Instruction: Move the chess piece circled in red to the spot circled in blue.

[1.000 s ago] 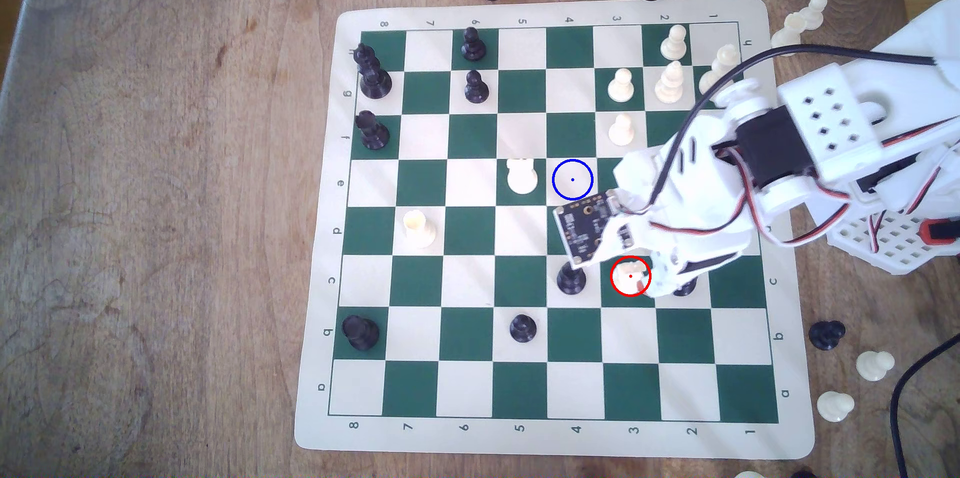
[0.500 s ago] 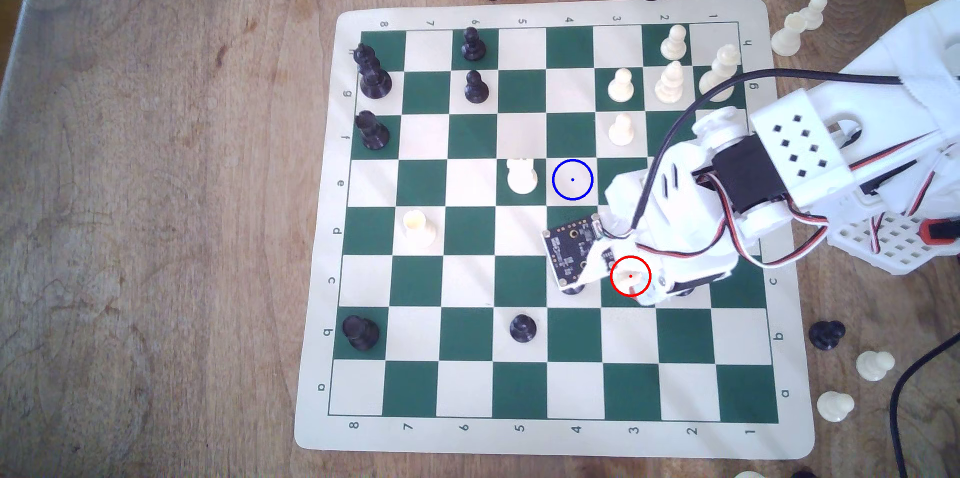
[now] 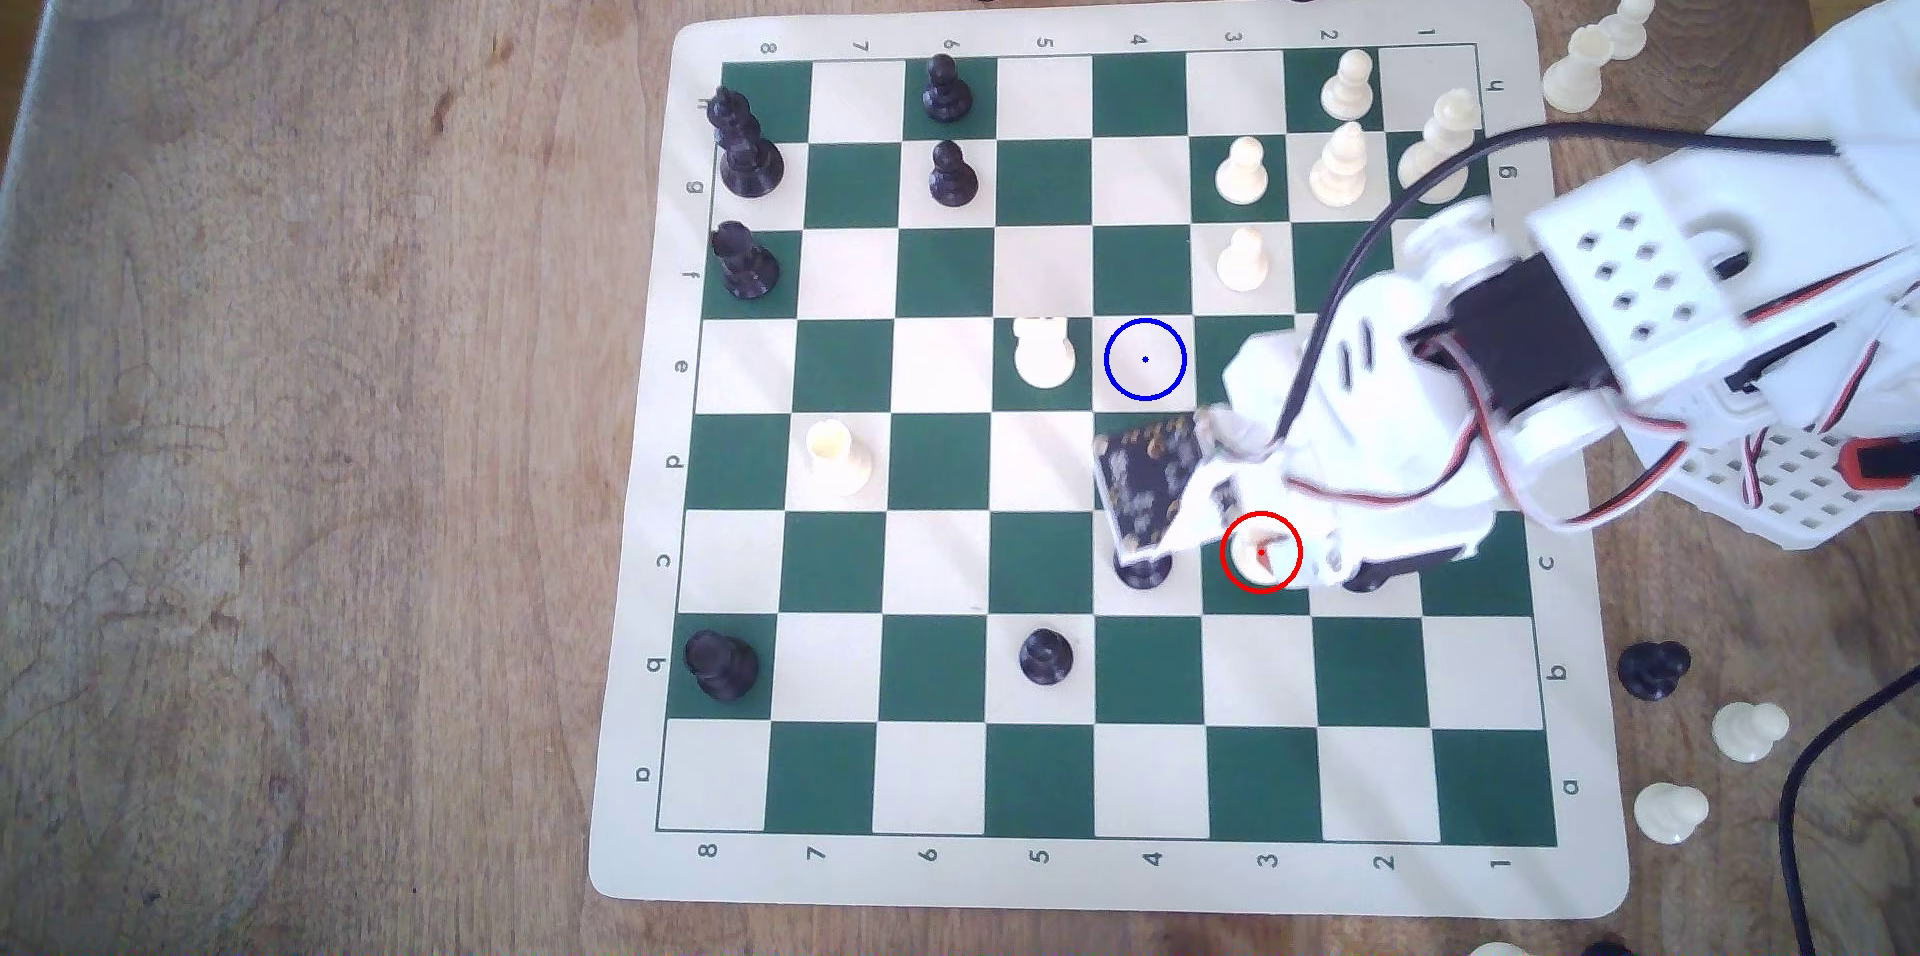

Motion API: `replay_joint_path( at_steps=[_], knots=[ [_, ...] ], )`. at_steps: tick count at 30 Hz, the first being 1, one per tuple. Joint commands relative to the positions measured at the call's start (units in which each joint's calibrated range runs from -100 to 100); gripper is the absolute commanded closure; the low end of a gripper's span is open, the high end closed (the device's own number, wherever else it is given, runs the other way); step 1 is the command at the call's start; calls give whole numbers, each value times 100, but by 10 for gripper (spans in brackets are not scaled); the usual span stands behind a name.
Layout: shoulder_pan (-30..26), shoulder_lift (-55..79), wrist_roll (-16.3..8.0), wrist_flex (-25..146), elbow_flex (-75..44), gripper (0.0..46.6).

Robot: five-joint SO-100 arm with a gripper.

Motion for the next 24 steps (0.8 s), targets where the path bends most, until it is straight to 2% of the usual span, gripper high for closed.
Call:
replay_joint_path(
  at_steps=[1,6,16,24],
  knots=[
    [179,-728,-39,257,-686,464],
    [602,-983,-98,232,-595,464],
    [1791,-1025,-122,-341,-314,464],
    [1994,-66,-83,-1037,-151,464]
  ],
)
